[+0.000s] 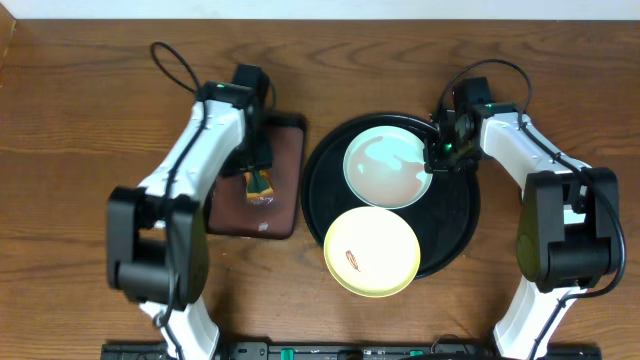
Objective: Clean dirty plates on tray and stack at the side
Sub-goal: 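Return the sponge to the brown tray and raise the left arm, then lift the green plate with the right gripper and tilt it over the brown tray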
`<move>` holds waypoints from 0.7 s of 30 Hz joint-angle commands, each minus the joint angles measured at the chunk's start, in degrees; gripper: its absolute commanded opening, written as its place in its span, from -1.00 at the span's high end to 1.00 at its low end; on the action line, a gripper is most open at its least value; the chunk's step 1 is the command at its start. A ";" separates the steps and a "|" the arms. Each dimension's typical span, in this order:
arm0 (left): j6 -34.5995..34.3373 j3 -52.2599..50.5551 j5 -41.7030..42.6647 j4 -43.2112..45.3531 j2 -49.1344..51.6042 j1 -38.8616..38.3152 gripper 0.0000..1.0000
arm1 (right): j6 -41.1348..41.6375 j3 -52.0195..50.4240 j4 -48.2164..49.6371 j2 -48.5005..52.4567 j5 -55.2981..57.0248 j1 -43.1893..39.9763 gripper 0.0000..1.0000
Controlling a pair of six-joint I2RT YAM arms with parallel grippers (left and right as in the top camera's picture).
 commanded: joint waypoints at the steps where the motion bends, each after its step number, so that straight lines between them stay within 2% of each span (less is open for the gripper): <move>1: -0.11 0.76 1.66 -1.84 -9.81 2.43 -0.20 | -0.96 -0.44 0.17 0.76 2.01 -0.68 0.97; 2: -0.13 0.76 1.97 -2.58 -12.11 3.21 -0.24 | -0.94 -0.44 0.20 0.76 2.01 -0.68 0.97; 3: -0.13 0.76 2.03 -3.72 -15.04 4.31 -0.28 | -0.94 -0.44 0.22 0.76 2.01 -0.68 0.88; 5: -0.13 0.76 2.01 -6.03 -20.72 6.60 -0.35 | -0.94 -0.44 0.37 0.79 2.01 -0.66 0.58; 6: -0.11 0.76 1.97 -6.91 -22.95 7.69 -0.39 | -0.94 -0.44 0.52 0.79 1.99 -0.68 0.58; 8: -0.11 0.76 1.84 -8.66 -28.46 10.60 -0.46 | -0.94 -0.44 0.90 0.79 1.97 -0.66 0.95; 14: -0.13 0.76 1.81 -10.97 -39.17 16.59 -0.64 | -0.94 0.98 0.57 -1.38 1.60 -0.57 0.97; 21: -0.13 0.76 1.84 -11.06 -45.09 17.27 -0.67 | -0.92 6.21 -0.94 -10.29 1.86 3.19 0.98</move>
